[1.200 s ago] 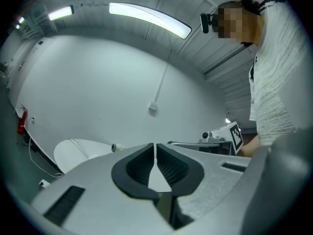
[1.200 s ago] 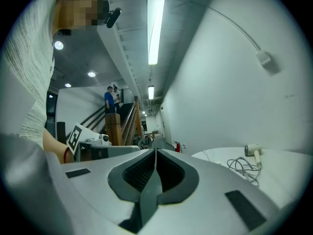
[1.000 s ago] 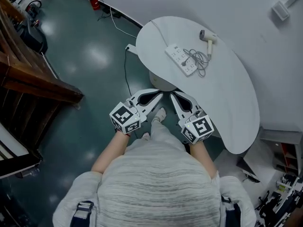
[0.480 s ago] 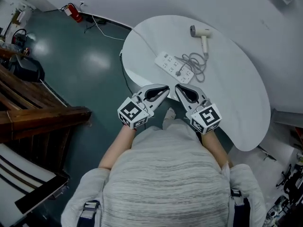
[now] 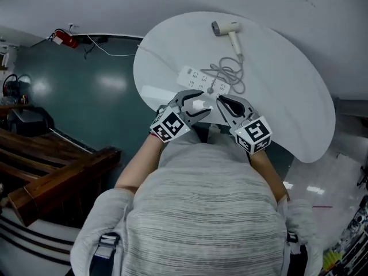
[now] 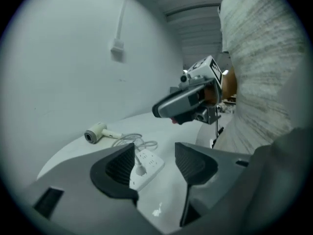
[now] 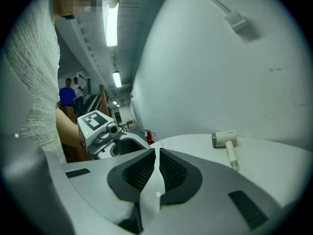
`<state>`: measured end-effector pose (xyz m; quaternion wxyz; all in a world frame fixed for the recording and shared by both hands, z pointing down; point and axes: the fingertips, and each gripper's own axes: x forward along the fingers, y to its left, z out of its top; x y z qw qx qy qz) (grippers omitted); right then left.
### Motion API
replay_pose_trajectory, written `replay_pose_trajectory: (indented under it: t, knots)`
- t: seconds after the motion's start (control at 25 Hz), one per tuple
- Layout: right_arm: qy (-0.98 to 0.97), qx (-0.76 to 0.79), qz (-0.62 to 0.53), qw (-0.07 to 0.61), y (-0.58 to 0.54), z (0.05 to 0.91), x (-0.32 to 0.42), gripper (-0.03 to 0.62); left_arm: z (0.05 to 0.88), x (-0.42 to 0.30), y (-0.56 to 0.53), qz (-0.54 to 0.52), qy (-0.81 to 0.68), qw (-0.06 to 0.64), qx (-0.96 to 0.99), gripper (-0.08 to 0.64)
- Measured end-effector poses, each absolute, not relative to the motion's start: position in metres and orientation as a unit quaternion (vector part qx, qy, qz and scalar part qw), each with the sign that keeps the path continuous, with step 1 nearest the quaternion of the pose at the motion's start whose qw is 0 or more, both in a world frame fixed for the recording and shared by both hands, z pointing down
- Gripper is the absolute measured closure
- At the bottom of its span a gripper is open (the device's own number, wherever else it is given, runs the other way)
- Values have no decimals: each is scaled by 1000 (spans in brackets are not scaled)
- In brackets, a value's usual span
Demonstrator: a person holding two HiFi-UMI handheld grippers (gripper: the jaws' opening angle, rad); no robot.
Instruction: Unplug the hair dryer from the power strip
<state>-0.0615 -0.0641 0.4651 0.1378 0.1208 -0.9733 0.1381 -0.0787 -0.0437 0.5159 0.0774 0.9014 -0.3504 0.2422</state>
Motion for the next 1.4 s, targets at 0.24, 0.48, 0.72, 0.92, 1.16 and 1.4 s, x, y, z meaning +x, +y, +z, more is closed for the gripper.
replay_pose_trajectory:
  t: [0.24, 0.48, 0.72, 0.92, 1.16, 1.4]
  knots:
    - [-951, 201, 174, 159, -82, 490, -79, 565, 555, -101, -68, 314, -232, 60, 919, 244]
    - [-926, 240, 196, 217, -90, 534, -91, 556, 602, -116, -84, 399, -130, 22, 908, 205]
    - [-898, 269, 227, 264, -90, 569, -96, 440, 630, -116, -95, 442, -90, 1, 892, 162]
    - [-888, 272, 224, 294, -93, 589, -101, 440, 652, -115, -100, 482, -61, -29, 874, 129]
    - [-877, 277, 218, 326, -99, 608, -101, 440, 666, -109, -106, 503, -51, -38, 862, 124]
    - [-875, 260, 190, 362, -98, 618, -106, 474, 669, -106, -108, 506, -51, -40, 860, 118]
